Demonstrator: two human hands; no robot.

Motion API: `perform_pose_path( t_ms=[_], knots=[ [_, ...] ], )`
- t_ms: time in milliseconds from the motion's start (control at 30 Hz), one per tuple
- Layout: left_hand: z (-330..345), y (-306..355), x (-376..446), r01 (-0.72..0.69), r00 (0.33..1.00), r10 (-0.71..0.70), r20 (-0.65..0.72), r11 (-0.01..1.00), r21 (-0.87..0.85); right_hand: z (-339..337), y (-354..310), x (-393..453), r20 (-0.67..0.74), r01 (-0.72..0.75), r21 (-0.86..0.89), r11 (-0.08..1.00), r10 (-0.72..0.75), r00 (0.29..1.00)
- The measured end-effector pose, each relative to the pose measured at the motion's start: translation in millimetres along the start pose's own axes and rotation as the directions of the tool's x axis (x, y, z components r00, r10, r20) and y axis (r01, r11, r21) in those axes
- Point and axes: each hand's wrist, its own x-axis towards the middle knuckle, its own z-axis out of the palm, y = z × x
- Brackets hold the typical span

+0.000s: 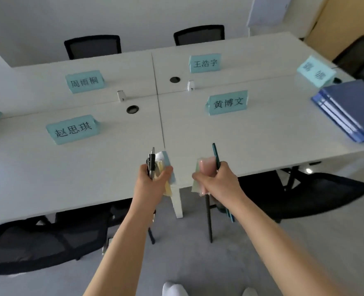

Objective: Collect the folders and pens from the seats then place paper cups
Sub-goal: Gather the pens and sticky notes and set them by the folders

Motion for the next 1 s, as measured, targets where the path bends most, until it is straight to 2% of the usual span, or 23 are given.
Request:
perform_pose_path(
  t_ms=[200,467,733,1000],
  knots=[
    [156,11,-46,-0.024,0.989,0.018,0.146,0.999,0.04,-149,85,0,-0.123,-0.087,0.103,0.991,0.099,0.987],
    [379,36,-121,-0.017,0.933,-0.008,0.359,0.998,0.065,-338,199,3,-0.295,-0.164,0.188,0.968,0.215,0.931],
    [514,49,-144,-0.019,0.861,-0.072,0.503,0.985,0.174,-451,274,22,-0.394,-0.221,0.291,0.931,0.327,0.859],
    [634,73,-102,-0.042,0.83,-0.114,0.546,0.963,0.265,-537,302,96,-0.432,-0.255,0.324,0.911,0.382,0.817]
  ],
)
